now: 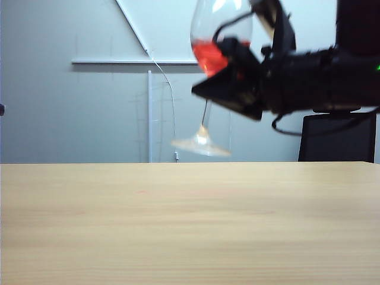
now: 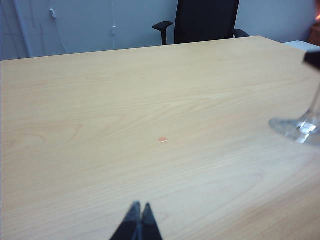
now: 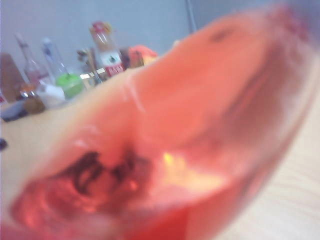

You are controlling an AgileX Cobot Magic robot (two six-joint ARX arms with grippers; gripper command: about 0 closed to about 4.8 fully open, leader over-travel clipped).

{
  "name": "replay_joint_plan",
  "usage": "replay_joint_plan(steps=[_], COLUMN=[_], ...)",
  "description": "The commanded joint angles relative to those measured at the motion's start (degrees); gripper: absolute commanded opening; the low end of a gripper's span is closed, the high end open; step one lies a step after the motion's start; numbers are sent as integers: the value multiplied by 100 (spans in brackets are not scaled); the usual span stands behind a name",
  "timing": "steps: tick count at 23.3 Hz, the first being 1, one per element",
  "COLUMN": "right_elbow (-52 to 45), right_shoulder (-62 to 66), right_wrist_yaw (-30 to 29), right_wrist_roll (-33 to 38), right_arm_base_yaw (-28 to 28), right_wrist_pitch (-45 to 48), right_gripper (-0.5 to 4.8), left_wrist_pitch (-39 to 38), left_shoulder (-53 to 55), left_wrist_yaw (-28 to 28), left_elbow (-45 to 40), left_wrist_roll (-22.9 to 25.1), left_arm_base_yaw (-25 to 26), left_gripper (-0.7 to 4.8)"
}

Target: Gently pick up the goblet, rotate it counterclockwise for two full turns (viewing from above), and then place it back on the table.

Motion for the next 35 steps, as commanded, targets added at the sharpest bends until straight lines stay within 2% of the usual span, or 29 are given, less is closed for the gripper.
replay_joint_plan(steps=[1, 5, 7, 12, 35], right_elbow=[243, 437, 616, 739, 859], right_shoulder=[323, 684, 951, 1152, 1521], right_wrist_yaw=[-37, -42, -42, -48, -52], right_wrist_roll=[-240, -627, -1040, -1355, -1499], right_arm_base_yaw=[28, 28, 28, 31, 39], right_wrist_pitch=[166, 170, 175, 175, 291], right_gripper=[-4, -5, -5, -4, -4], left_wrist_pitch=[66, 66, 66, 66, 61], left_shoulder=[4, 2, 2, -4, -142], left_wrist_yaw=[4, 4, 4, 4, 4], left_elbow=[15, 15, 15, 15, 15], left_wrist_roll=[37, 37, 37, 37, 37], left_arm_base_yaw=[4, 4, 4, 7, 9], left_gripper=[-5, -5, -5, -5, -5])
